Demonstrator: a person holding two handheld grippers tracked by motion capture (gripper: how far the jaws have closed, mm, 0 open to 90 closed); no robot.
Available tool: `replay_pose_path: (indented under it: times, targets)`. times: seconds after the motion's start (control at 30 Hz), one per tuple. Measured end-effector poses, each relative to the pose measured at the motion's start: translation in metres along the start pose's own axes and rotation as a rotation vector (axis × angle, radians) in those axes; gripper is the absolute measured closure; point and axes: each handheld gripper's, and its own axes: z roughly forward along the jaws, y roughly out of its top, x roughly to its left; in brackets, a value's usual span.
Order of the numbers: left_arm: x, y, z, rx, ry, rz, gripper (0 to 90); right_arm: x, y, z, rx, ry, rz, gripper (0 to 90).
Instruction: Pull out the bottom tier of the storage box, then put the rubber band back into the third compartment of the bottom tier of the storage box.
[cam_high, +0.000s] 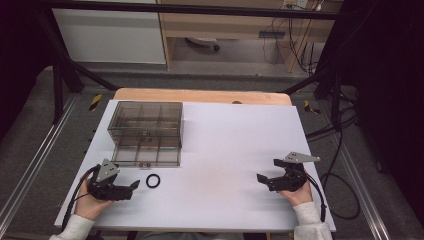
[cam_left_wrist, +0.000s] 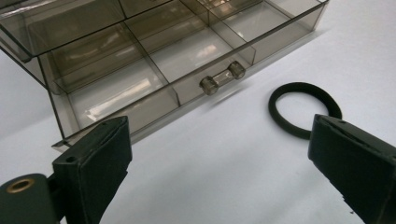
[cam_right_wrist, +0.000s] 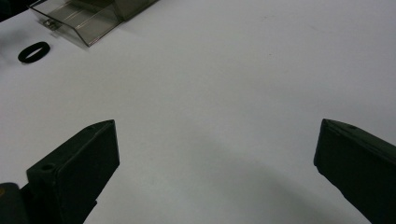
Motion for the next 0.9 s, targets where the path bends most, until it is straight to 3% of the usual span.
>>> replay_pose_path:
  times: [0.43,0.9]
  targets:
    - [-0.0025,0.0028,0.0001,0.006,-0.065,-0.031,4.7,0.0004,-0.0002,0.0016,0.008,-0.002,-0.006,0.6]
    - [-0.0064,0.0060,0.0070,0.019,-0.105,-0.059,5.1,0.0000,-0.0002,0.0011,0.008,-0.003,-0.003,0.6]
